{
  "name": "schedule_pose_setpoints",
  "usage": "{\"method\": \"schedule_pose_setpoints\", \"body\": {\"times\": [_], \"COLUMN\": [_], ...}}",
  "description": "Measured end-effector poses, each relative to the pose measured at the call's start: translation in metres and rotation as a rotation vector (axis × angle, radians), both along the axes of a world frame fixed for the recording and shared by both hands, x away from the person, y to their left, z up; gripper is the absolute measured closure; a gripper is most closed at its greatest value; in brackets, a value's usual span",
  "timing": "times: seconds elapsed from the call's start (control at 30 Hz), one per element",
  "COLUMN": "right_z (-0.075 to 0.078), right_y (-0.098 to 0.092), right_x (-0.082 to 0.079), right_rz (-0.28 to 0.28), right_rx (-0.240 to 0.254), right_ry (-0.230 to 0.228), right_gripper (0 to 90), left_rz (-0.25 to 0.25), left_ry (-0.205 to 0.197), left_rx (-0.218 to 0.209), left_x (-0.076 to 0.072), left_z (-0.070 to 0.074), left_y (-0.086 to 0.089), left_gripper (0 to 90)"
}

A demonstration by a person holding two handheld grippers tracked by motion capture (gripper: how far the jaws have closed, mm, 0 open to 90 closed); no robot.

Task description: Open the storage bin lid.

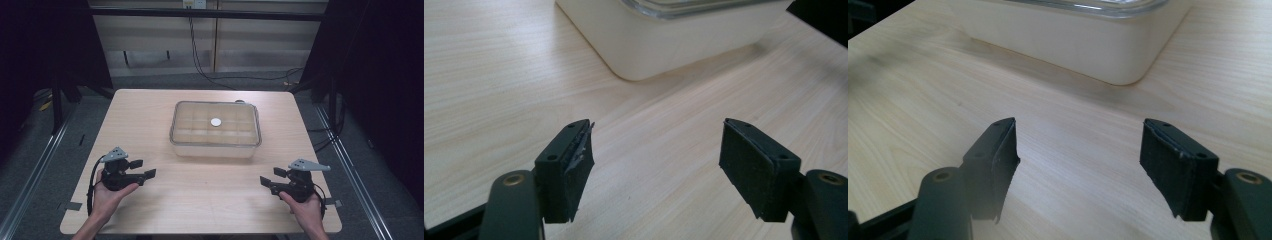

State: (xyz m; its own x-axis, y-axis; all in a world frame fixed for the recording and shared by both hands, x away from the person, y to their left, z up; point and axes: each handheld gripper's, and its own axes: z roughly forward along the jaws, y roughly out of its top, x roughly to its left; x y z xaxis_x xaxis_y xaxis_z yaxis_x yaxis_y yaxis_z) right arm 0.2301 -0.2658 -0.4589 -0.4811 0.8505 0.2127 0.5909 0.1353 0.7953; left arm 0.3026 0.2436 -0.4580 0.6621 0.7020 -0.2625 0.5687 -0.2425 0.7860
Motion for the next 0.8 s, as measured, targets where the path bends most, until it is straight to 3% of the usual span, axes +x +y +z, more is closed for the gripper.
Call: {"method": "schedule_pose_setpoints", "body": {"times": [0.13,0.2,0.3,0.33,0.43,0.47,0.53,0.57,0.6,0.8], "right_z": [0.007,0.011,0.014,0.016,0.018,0.02,0.022,0.022,0.023,0.03], "right_y": [0.003,0.003,0.003,0.003,0.002,0.002,0.004,0.004,0.003,0.001], "right_x": [0.008,0.012,0.017,0.021,0.024,0.027,0.03,0.03,0.031,0.041], "right_rz": [0.026,0.013,0.004,-0.013,-0.027,-0.062,-0.109,-0.109,-0.063,-0.02], "right_rx": [0.0,0.0,-0.021,-0.015,-0.002,-0.04,-0.069,-0.069,-0.026,0.002], "right_ry": [0.011,0.013,0.003,0.0,0.005,-0.002,0.039,0.039,0.019,-0.013], "right_gripper": [31.6,38.4,39.7,38.8,37.8,34.3,33.2,33.2,30.2,29.3], "left_rz": [0.015,0.013,0.014,-0.006,-0.032,-0.043,-0.042,-0.042,-0.042,-0.035], "left_ry": [-0.002,-0.015,-0.028,-0.047,-0.051,-0.061,-0.05,-0.05,-0.053,-0.048], "left_rx": [-0.014,0.022,0.042,0.068,0.049,0.052,0.039,0.039,0.049,0.022], "left_x": [0.003,0.007,0.012,0.014,0.015,0.018,0.022,0.022,0.026,0.038], "left_z": [0.005,0.009,0.011,0.013,0.015,0.018,0.018,0.018,0.02,0.026], "left_y": [0.002,-0.002,-0.006,-0.01,-0.013,-0.013,-0.015,-0.015,-0.017,-0.021], "left_gripper": [31.5,31.9,32.2,32.0,33.5,34.1,34.9,34.9,34.9,35.3]}}
